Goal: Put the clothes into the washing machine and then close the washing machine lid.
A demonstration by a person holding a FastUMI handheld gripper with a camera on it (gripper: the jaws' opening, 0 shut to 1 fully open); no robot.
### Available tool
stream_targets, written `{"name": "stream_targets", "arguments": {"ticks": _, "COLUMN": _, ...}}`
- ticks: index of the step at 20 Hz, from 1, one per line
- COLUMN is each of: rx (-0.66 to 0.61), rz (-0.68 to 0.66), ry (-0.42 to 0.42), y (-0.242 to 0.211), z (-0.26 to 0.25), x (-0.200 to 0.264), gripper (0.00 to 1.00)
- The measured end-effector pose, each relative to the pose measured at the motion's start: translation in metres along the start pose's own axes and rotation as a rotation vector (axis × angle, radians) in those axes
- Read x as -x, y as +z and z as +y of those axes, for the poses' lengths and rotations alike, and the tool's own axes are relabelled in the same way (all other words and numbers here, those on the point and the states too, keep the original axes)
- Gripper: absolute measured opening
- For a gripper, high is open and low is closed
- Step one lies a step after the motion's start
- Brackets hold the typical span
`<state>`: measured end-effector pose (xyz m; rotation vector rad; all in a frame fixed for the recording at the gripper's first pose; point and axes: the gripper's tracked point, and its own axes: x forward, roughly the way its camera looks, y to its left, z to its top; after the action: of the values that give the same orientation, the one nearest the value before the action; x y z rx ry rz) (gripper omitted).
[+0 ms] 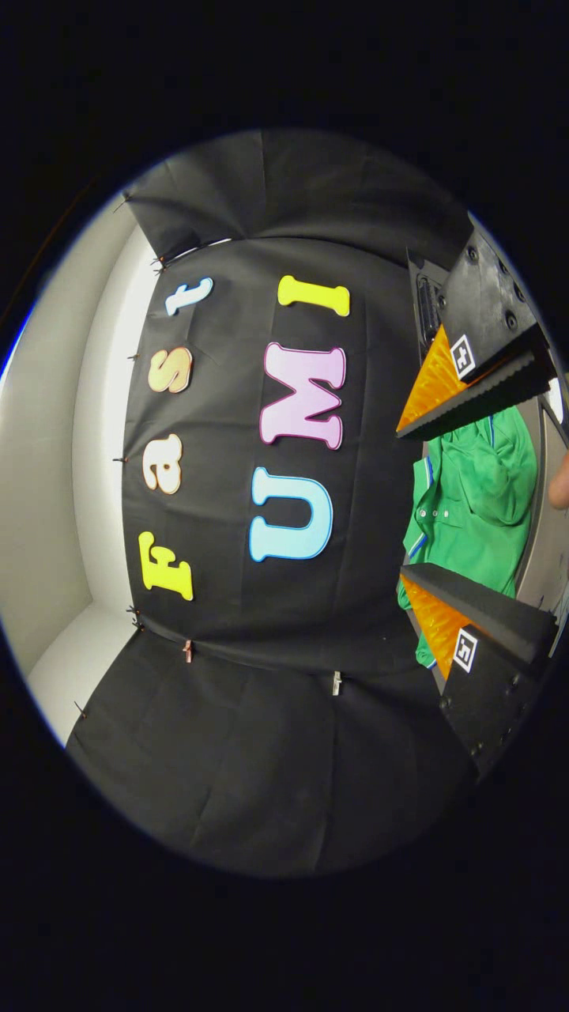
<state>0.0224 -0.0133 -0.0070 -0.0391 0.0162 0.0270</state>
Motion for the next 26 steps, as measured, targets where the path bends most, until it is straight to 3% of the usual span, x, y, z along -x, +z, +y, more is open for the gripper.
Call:
{"name": "stream_targets", "arguments": {"ticks": 8, "rx": -0.009, "rz": 0.25, "ry": -0.014, "y": -0.056, "z": 0.002, "x": -0.055, "gripper": 0.98}}
{"name": "stream_targets", "arguments": {"ticks": 14, "rx": -0.034, "rz": 0.514, "ry": -0.057, "y": -0.114, "z": 0.001, "x": -0.097, "gripper": 0.98}}
{"name": "stream_targets", "arguments": {"ticks": 18, "rx": -0.059, "rz": 0.734, "ry": -0.02, "y": -0.167, "z": 0.007, "x": -0.103, "gripper": 0.98}}
{"name": "stream_targets", "arguments": {"ticks": 19, "rx": -0.074, "rz": 0.691, "ry": -0.029, "y": -0.166, "z": 0.006, "x": -0.112, "gripper": 1.0}}
{"name": "stream_targets", "arguments": {"ticks": 22, "rx": -0.03, "rz": 0.714, "ry": 0.023, "y": -0.167, "z": 0.005, "x": -0.105, "gripper": 0.93}}
{"name": "stream_targets", "arguments": {"ticks": 23, "rx": -0.029, "rz": 0.698, "ry": 0.029, "y": -0.166, "z": 0.003, "x": -0.106, "gripper": 0.76}}
{"name": "stream_targets", "arguments": {"ticks": 24, "rx": -0.035, "rz": 0.701, "ry": 0.023, "y": -0.167, "z": 0.0, "x": -0.105, "gripper": 0.73}}
{"name": "stream_targets", "arguments": {"ticks": 26, "rx": -0.048, "rz": 0.705, "ry": -0.01, "y": -0.168, "z": -0.006, "x": -0.107, "gripper": 0.45}}
